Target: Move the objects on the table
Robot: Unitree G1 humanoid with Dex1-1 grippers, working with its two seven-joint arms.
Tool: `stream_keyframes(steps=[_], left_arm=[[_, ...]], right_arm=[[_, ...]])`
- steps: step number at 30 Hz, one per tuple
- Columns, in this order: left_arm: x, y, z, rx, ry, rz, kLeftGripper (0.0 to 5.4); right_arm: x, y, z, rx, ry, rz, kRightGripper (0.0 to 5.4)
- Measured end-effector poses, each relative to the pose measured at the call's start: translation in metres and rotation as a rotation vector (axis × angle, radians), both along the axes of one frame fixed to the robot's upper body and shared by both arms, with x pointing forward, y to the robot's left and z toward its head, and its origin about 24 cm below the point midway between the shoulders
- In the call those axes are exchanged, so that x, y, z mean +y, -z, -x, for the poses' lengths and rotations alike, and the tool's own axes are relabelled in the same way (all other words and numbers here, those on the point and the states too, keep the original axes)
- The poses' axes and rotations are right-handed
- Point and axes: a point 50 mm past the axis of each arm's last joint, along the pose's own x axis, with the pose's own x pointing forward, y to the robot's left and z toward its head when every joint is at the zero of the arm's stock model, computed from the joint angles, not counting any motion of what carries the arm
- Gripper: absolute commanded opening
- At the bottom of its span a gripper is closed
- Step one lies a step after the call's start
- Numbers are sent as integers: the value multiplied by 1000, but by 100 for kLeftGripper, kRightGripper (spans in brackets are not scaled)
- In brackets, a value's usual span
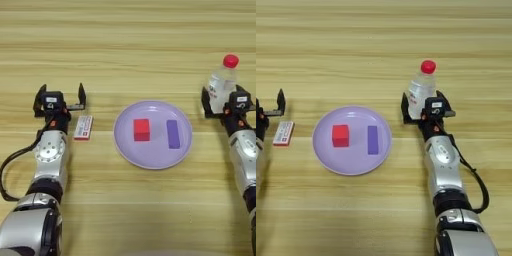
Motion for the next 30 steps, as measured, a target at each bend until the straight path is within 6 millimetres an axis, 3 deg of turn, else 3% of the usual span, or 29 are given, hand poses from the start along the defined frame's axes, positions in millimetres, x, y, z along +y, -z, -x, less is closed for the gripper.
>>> stream_keyframes(steps=[15,22,30], left_arm=[[0,0,0,0,0,0,540],[0,0,0,0,0,0,540],[-1,0,0,-2,-2,4,540]], right_arm=[[2,-1,-4,6,-11,9,319],[3,-1,-5,7,-20,26,300],[2,1,10,3,-45,45,298]])
